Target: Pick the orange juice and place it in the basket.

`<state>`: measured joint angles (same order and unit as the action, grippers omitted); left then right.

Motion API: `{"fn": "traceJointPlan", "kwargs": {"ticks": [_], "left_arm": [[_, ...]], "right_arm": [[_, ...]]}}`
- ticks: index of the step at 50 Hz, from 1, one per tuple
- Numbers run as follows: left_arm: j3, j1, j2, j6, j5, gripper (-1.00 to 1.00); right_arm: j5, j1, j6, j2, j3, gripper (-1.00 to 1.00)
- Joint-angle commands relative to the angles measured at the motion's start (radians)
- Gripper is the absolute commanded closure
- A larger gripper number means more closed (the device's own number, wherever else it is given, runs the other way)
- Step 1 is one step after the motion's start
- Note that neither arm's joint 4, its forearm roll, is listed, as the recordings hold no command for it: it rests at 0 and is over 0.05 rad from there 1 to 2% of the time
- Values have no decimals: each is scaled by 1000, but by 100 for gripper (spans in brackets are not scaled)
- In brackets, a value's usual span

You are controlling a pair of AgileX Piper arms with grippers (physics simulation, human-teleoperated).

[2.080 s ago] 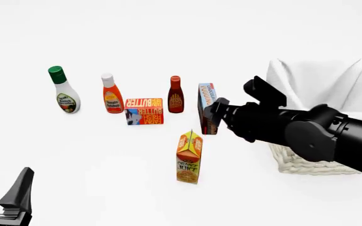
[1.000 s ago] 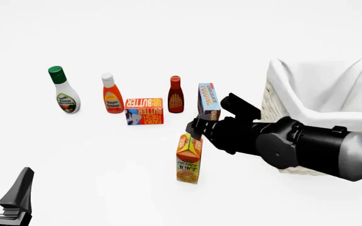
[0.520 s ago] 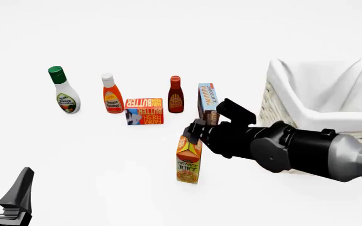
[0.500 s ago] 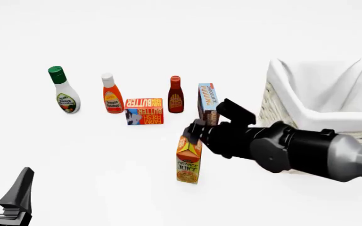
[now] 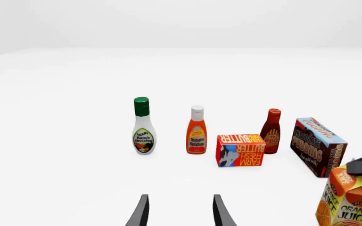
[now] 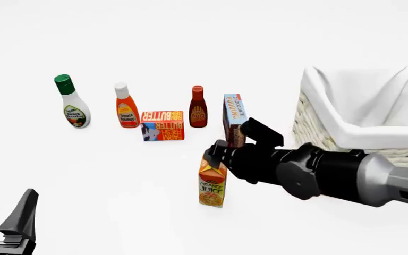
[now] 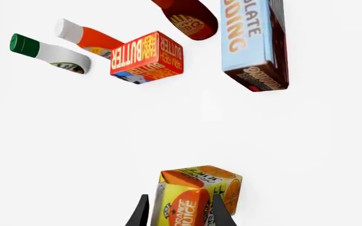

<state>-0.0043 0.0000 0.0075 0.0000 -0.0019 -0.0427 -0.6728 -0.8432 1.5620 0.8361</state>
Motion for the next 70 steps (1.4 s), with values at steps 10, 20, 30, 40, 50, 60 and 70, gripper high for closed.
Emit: {"fn": "traceJointPlan", "kwargs": {"ticks": [10, 20, 30, 40, 50, 60, 70], "left_arm": [[0, 0, 0, 0, 0, -100], [0, 0, 0, 0, 0, -100], [0, 0, 0, 0, 0, -100], [0, 0, 0, 0, 0, -100], [0, 0, 0, 0, 0, -100], [0, 0, 0, 0, 0, -100], [0, 0, 0, 0, 0, -100]], "right_arm": [[38, -18, -21, 39, -16, -100], [57, -21, -29, 58, -23, -100], [78, -24, -38, 72, -41, -100], [69, -27, -16, 69, -38, 100], [69, -27, -10, 45, -39, 100], [65, -27, 2, 3, -34, 100], [38, -17, 37, -56, -8, 100]]}}
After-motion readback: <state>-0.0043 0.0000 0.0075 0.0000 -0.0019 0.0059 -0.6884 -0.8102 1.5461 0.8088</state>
